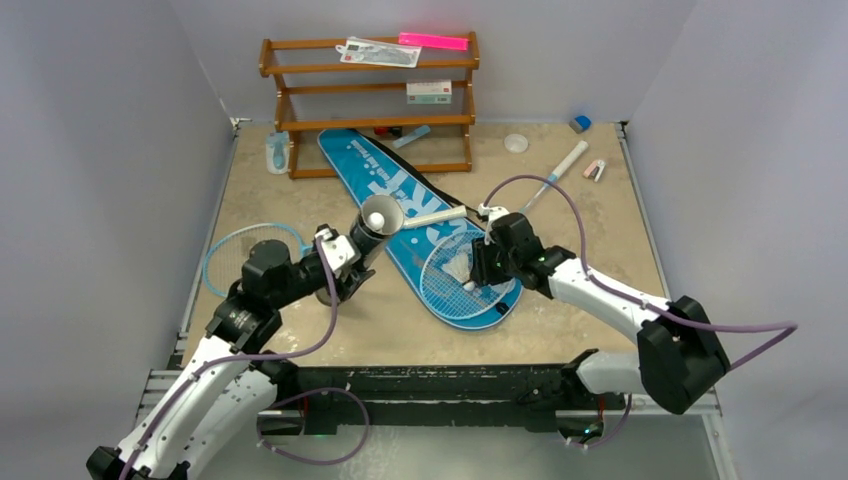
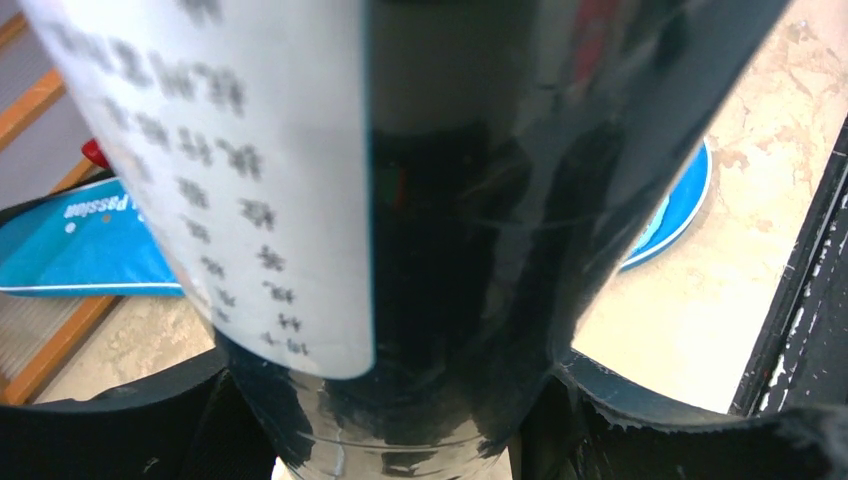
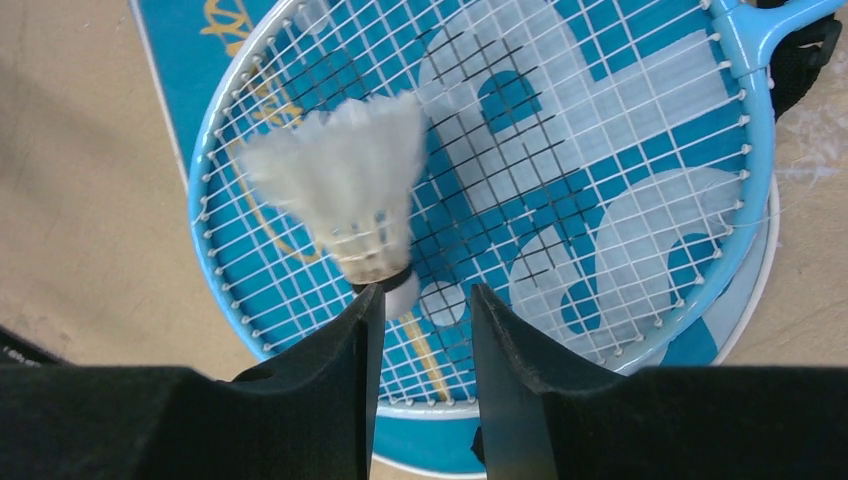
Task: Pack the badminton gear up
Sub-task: Place the shuttlecock in the racket bag.
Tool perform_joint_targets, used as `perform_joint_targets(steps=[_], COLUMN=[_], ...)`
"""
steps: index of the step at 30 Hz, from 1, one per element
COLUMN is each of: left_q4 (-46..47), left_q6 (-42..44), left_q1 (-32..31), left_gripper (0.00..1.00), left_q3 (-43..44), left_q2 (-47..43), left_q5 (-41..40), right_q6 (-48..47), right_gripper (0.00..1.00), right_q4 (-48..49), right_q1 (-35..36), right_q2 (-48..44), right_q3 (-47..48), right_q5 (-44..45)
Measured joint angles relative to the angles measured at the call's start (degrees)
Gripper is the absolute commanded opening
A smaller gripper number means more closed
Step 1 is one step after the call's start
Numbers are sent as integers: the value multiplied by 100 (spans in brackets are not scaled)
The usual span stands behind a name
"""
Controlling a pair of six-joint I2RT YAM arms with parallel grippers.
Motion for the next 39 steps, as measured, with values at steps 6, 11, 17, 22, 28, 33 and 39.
perform_joint_targets(steps=[6,11,17,22,28,33,39], left_q4=[-116,-208,-232,-286,-286,-286,-286], left_q6=[-4,-20,-20,-17,-17,-17,-17], left_q1=[2,15,15,15,15,15,15], left_gripper=[34,34,34,34,34,34,34], left_q3=[9,9,9,9,9,9,9], left_q2=[352,407,413,422,409,411,409], left_q5=[-33,-31,-13,-11,-11,-11,-11], right_q6=[175,295,254,236,219,175,72], right_gripper=[66,72,71,70,72,75,73], right_q4=[107,317,527,1447,1941,2173,2356], right_q1=[0,24,35,37,44,61,188], right_q2=[289,-420,-1423,-2094,-1967,-1867,-1775], right_q3=[-26,-509,-802,-1683,-2155,-2177,-2177], right_q5=[142,184,-105,-1003,-1574,-1729,-1606])
